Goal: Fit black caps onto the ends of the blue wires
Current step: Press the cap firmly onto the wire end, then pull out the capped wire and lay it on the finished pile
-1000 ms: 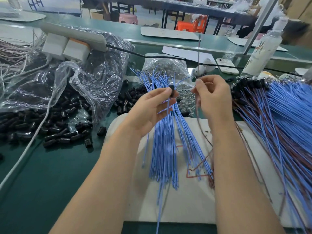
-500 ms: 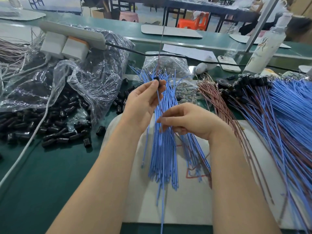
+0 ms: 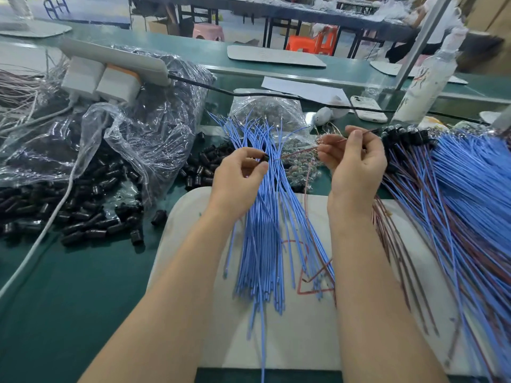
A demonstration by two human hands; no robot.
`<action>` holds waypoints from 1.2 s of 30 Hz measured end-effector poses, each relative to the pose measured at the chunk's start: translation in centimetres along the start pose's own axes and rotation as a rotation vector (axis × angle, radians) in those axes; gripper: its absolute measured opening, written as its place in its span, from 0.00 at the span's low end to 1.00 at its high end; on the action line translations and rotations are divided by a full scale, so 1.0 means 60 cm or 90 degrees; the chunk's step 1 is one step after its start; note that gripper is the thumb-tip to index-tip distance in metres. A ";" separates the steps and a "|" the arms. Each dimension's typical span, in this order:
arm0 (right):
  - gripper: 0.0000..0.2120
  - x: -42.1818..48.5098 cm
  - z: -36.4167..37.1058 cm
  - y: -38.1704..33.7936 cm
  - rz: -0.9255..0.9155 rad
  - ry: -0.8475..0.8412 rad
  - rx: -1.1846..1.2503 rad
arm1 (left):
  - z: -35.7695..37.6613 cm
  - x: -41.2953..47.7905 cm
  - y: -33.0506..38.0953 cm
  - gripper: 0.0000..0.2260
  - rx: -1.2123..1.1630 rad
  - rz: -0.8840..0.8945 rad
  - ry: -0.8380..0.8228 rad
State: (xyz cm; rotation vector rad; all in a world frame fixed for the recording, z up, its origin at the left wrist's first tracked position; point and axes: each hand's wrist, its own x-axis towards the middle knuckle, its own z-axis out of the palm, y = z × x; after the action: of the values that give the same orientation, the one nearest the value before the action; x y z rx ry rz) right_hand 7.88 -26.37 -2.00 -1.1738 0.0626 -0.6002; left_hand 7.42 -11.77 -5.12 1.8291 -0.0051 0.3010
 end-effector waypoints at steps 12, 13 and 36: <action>0.07 -0.005 0.003 -0.004 -0.075 0.037 -0.034 | 0.006 -0.005 -0.011 0.08 0.203 0.110 -0.027; 0.07 -0.006 0.003 -0.004 -0.072 0.032 -0.038 | 0.006 -0.005 -0.011 0.08 0.206 0.113 -0.028; 0.11 -0.086 0.066 -0.009 0.016 -0.536 -0.360 | -0.019 0.003 0.019 0.11 -0.580 -0.265 -0.020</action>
State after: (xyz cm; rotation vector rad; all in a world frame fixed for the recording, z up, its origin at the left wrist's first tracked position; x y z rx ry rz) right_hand 4.73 -20.71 -1.26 -1.8930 -0.4988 -0.0158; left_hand 7.19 -10.96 -3.71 0.8952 0.1862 -0.0387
